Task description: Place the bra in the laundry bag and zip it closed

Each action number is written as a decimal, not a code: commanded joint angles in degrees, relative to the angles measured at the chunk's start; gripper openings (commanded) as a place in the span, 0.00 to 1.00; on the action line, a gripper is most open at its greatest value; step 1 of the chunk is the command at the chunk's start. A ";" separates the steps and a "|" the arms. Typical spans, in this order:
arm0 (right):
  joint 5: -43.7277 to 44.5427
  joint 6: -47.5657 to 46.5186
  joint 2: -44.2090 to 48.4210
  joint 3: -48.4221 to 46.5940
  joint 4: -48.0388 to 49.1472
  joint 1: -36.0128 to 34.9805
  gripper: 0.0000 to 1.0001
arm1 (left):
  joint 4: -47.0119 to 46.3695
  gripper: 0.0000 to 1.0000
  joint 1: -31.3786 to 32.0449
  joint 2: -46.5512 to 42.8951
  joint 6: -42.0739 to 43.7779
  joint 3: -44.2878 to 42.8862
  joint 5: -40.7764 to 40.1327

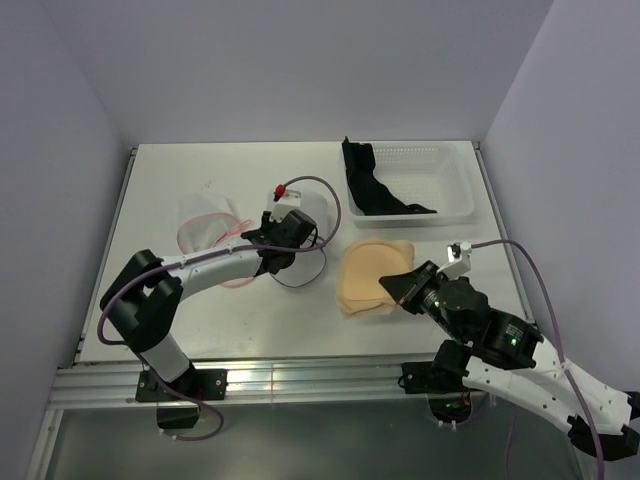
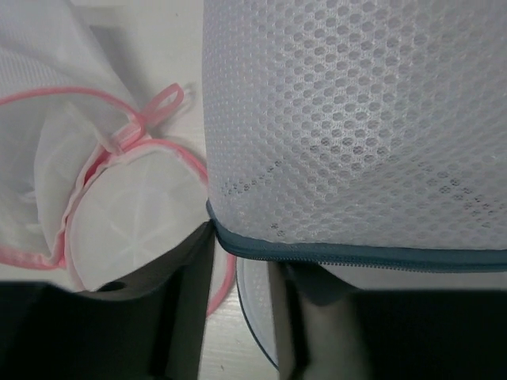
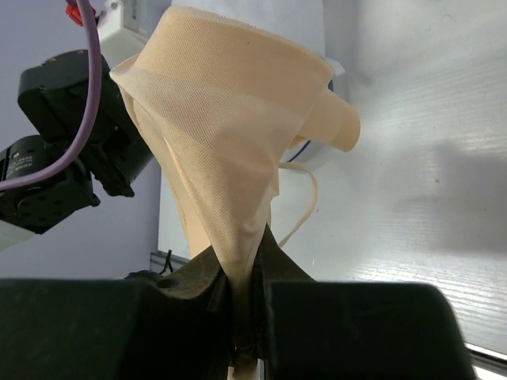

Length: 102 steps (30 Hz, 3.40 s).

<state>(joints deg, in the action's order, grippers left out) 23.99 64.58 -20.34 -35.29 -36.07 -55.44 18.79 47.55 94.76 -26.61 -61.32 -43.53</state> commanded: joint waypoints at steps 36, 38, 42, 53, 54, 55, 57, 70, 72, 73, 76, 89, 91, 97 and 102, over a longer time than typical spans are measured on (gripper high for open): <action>-14.14 -4.11 -34.85 3.47 29.74 -0.37 0.00 | 5.65 0.00 7.99 -26.02 -13.90 7.09 22.79; -14.49 -3.58 -36.08 4.00 30.97 -0.46 0.00 | 6.17 0.00 8.87 -26.29 -14.61 7.27 22.70; -14.85 -2.97 -38.46 5.05 32.56 -0.63 0.00 | 6.79 0.00 10.54 -26.56 -15.40 7.53 22.70; -12.38 -3.31 -44.79 2.68 34.49 2.87 0.00 | 8.81 0.00 15.37 -27.08 -17.24 8.32 23.84; -12.56 -3.49 -44.88 2.77 34.84 3.49 0.00 | 8.72 0.00 15.55 -27.26 -17.42 8.84 24.71; -13.08 -3.75 -45.31 2.77 35.71 4.37 0.00 | 8.72 0.00 15.90 -27.35 -17.51 9.20 25.07; -14.67 -4.02 -45.40 2.86 35.81 6.38 0.00 | 8.81 0.00 16.70 -27.44 -17.77 10.07 25.42; -22.66 -3.06 -47.86 1.27 43.72 9.91 0.00 | 3.10 0.00 19.86 -27.96 -15.67 14.56 31.48; -23.54 -2.62 -48.65 1.36 44.59 10.00 0.00 | 1.79 0.00 19.86 -28.31 -15.32 15.09 32.71; -25.11 -1.74 -49.00 1.71 46.08 10.09 0.00 | 0.30 0.00 19.86 -28.40 -14.96 15.26 33.33; -27.76 0.11 -50.50 2.42 50.30 10.09 0.00 | -2.08 0.00 19.95 -29.28 -14.00 15.70 35.35; -26.10 0.56 -57.96 0.40 53.74 5.43 0.00 | -10.78 0.00 19.86 -31.39 -9.16 15.88 37.21; -25.83 -0.06 -59.20 -0.22 53.92 4.29 0.00 | -11.40 0.00 19.86 -32.09 -8.55 15.88 36.50; -24.70 -3.49 -62.54 -0.66 53.13 2.97 0.00 | -8.52 0.00 19.34 -32.45 -10.38 15.97 27.72; -24.86 -7.53 -62.63 -0.48 51.20 2.62 0.00 | -4.02 0.00 19.33 -30.95 -15.04 15.88 19.46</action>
<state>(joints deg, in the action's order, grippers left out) -1.96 61.14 -83.00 -33.56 14.85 -52.25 13.10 66.87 63.61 -38.70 -44.27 -16.69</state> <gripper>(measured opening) 0.126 0.015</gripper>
